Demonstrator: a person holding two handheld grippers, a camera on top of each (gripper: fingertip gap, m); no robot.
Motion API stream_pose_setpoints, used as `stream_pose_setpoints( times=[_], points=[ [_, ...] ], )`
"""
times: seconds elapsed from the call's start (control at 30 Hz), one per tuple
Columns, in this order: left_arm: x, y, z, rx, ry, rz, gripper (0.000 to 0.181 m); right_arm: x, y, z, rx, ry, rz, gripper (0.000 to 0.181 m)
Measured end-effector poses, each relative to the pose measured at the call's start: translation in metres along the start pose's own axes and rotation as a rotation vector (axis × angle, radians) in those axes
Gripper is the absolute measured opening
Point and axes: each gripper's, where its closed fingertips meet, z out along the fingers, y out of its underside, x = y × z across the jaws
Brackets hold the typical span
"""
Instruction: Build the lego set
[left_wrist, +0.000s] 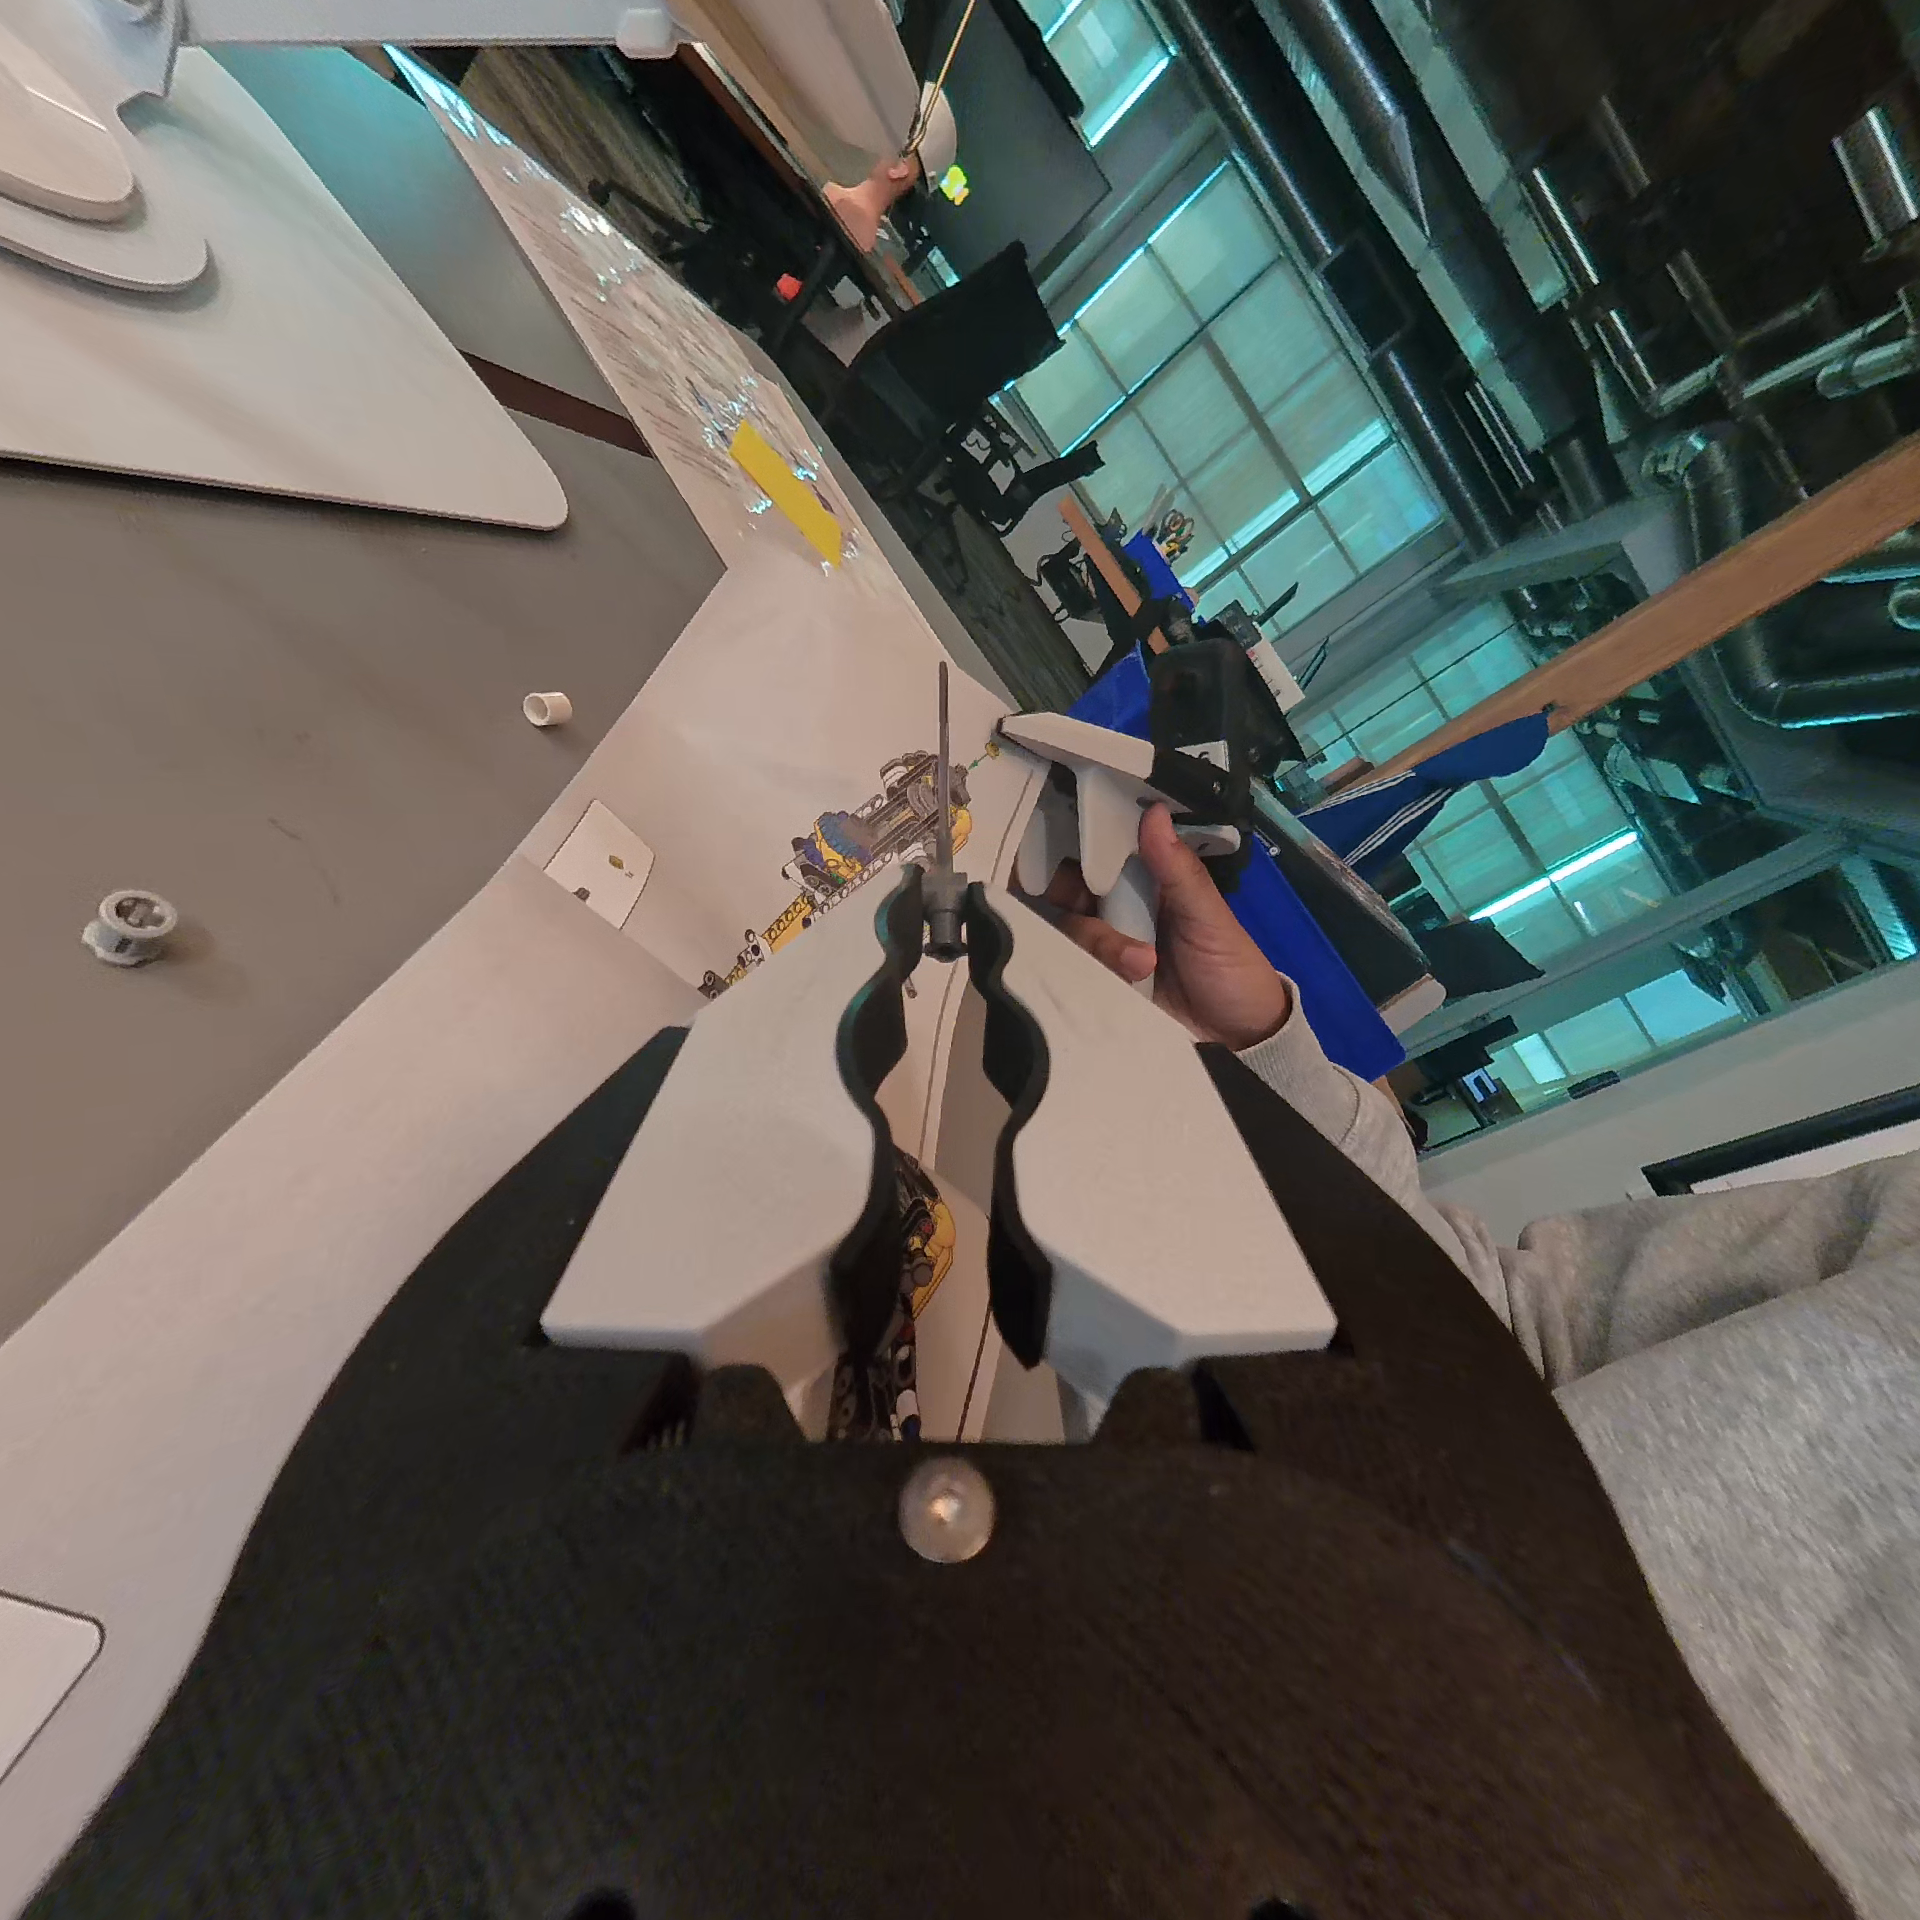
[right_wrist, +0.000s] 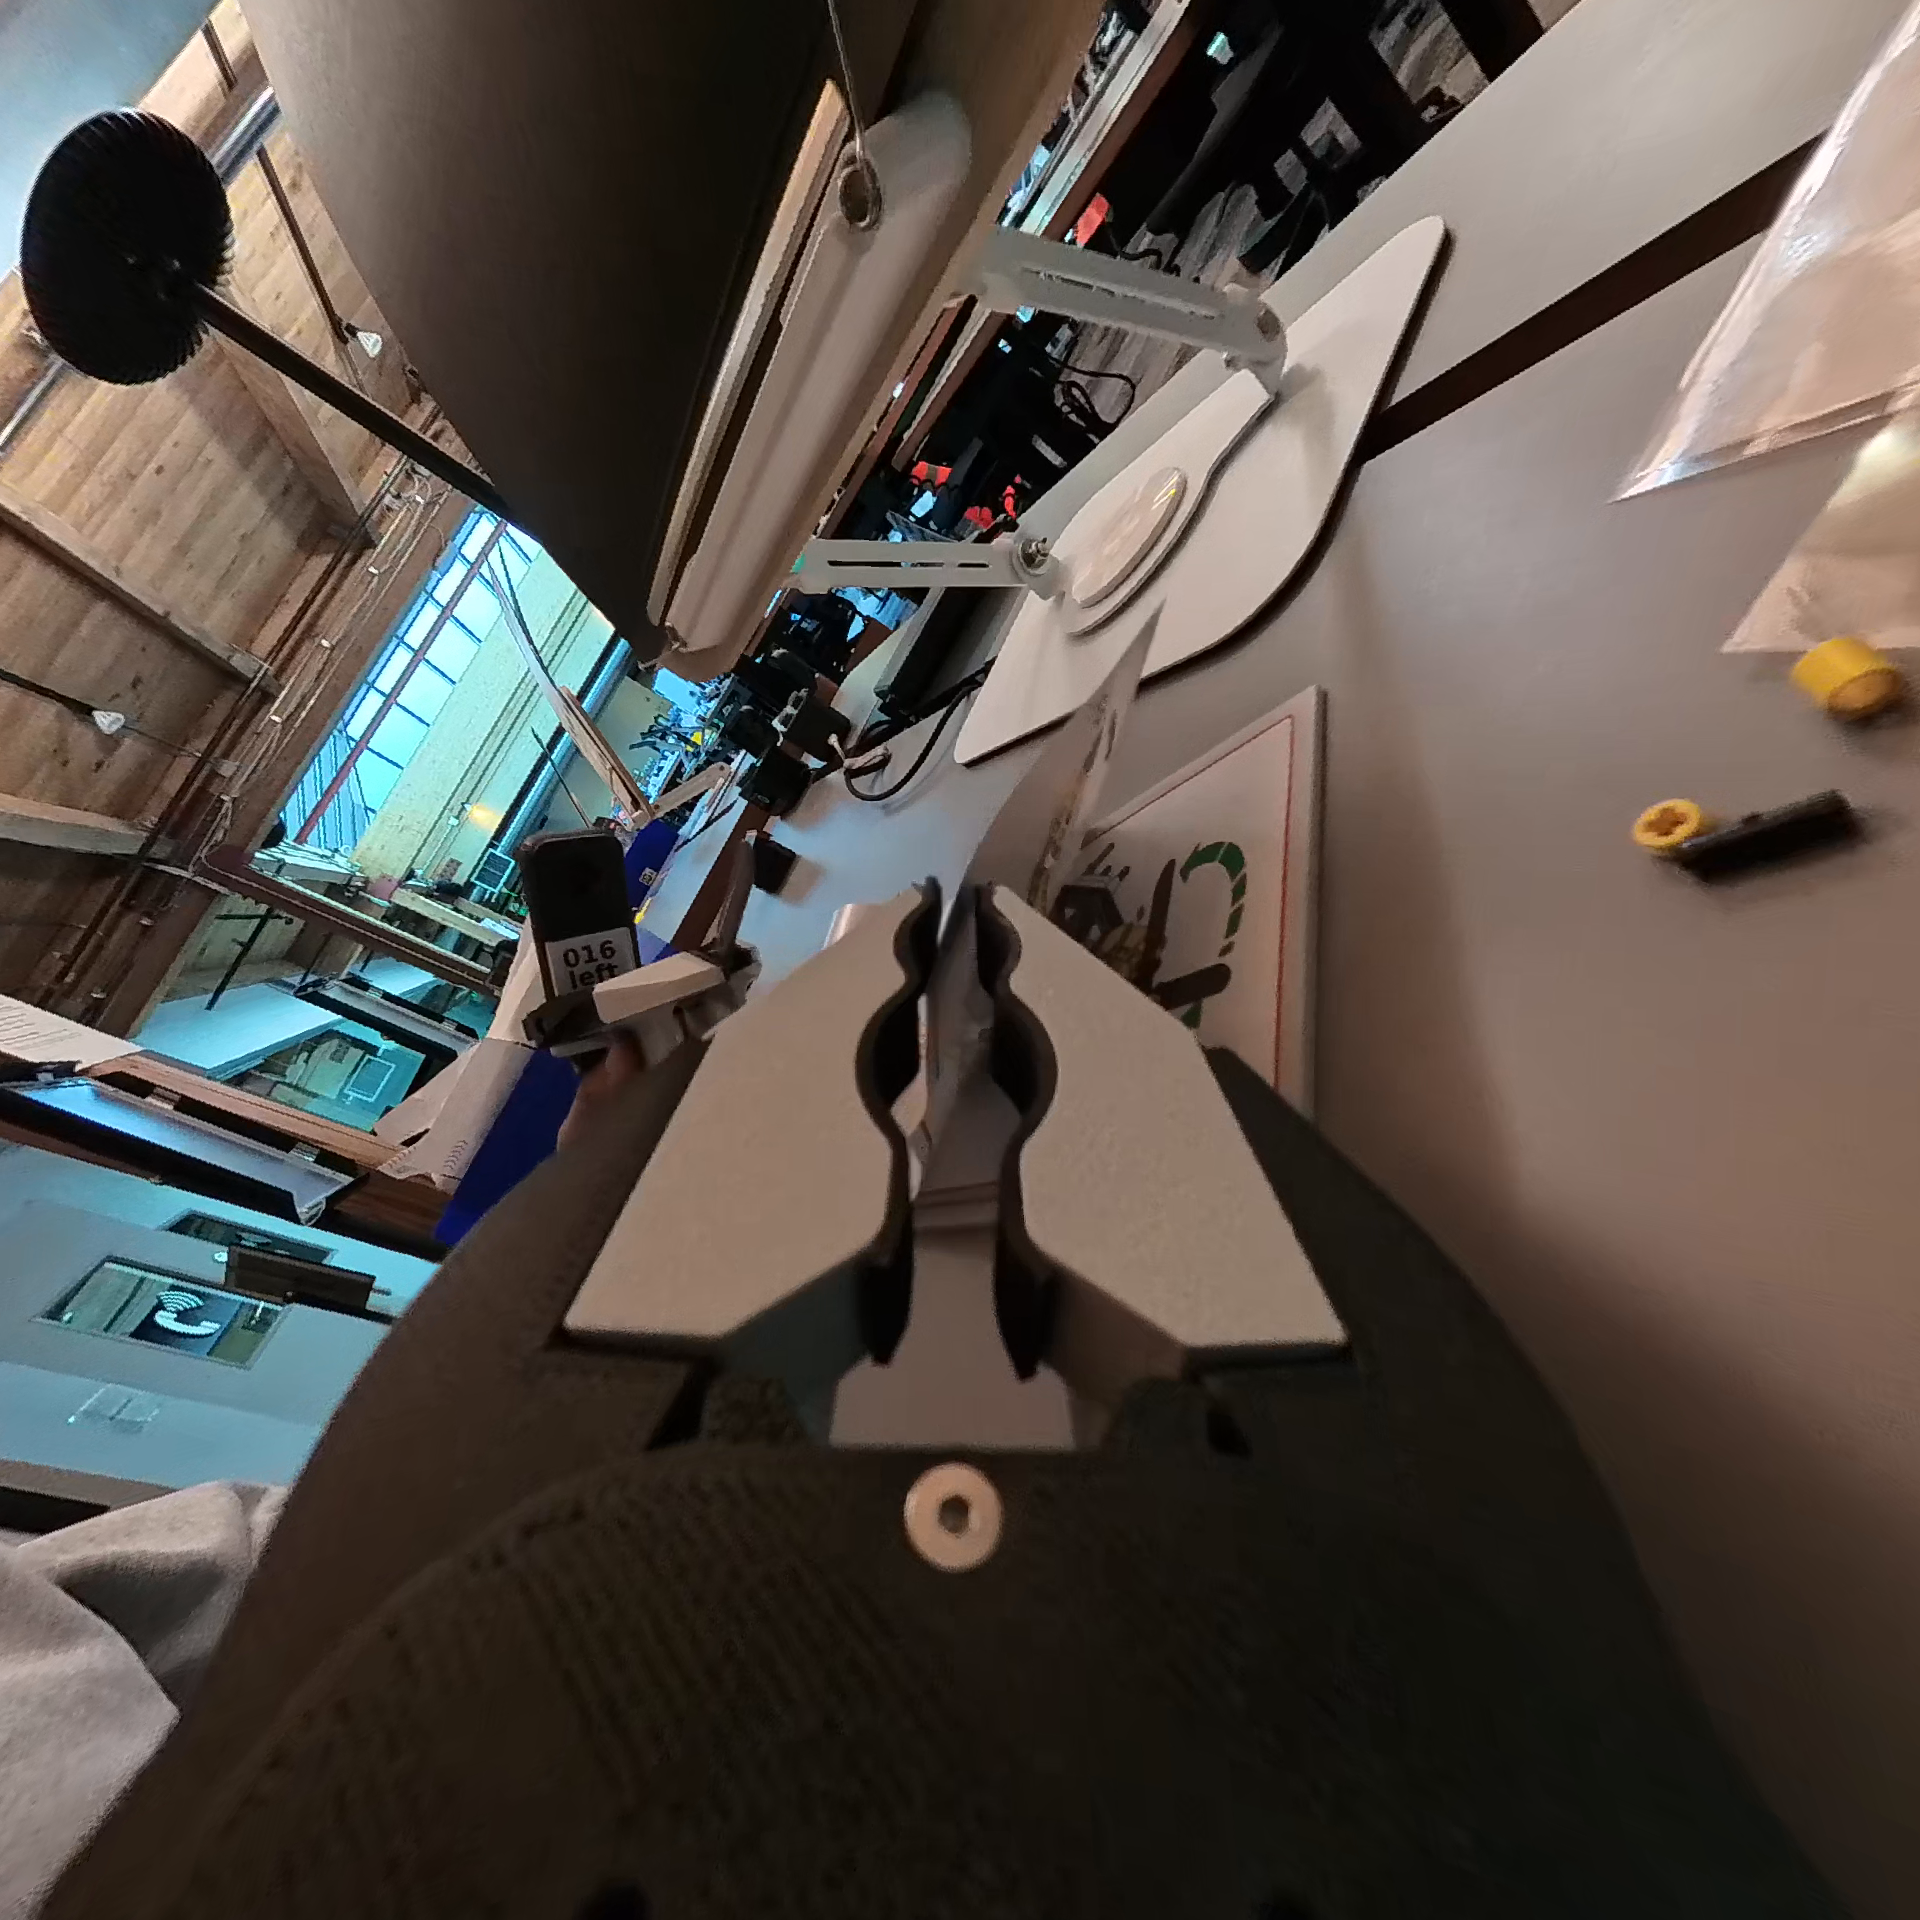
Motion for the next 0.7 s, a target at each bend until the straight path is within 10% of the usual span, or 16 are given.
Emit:
stream_pose_setpoints(
  times=[0.7],
  points=[
    [0.003, -0.043, -0.031, 0.277, -0.037, 0.08, 0.005, 0.001, 0.001, 0.001, -0.005, 0.008, 0.004, 0.0]
  ],
)
